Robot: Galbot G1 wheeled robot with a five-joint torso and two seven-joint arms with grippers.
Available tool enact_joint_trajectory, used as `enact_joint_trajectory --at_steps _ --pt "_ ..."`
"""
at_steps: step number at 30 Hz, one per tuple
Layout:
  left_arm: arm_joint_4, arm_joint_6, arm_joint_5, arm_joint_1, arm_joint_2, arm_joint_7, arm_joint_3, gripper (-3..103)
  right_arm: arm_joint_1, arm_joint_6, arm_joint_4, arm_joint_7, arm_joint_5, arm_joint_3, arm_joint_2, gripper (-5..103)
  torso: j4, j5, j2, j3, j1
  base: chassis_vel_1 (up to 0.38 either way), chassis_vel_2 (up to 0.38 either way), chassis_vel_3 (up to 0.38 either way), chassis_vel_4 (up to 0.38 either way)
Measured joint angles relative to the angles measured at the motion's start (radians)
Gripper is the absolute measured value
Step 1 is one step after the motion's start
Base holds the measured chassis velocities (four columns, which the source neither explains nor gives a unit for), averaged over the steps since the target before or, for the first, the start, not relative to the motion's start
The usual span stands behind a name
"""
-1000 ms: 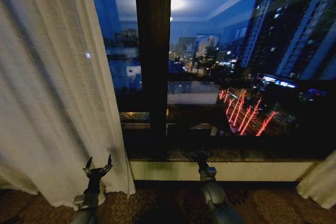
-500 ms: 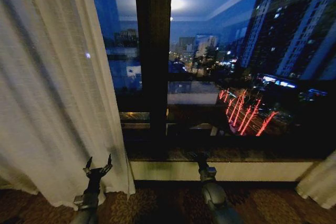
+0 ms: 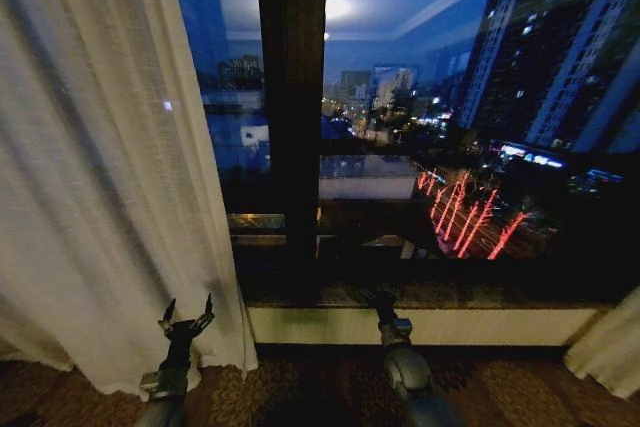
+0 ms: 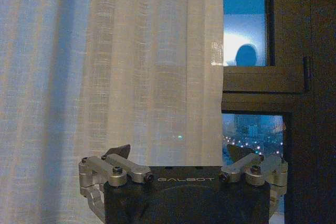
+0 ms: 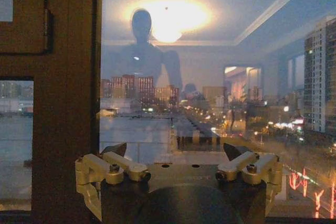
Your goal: Open the curtains by pulling them apart, changing their state from closed to fully open.
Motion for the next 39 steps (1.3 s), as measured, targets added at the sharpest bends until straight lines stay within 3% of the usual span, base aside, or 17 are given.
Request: enact_joint_trajectory --at_steps 39 --pt "-0.005 0.014 -0.002 -0.004 0.003 -0.002 0.002 100 0.0 0.0 0.0 0.0 0.0 0.0 0.0 100 0.0002 -0.0001 0.0 0.0 0.0 0.0 0.0 0.0 0.0"
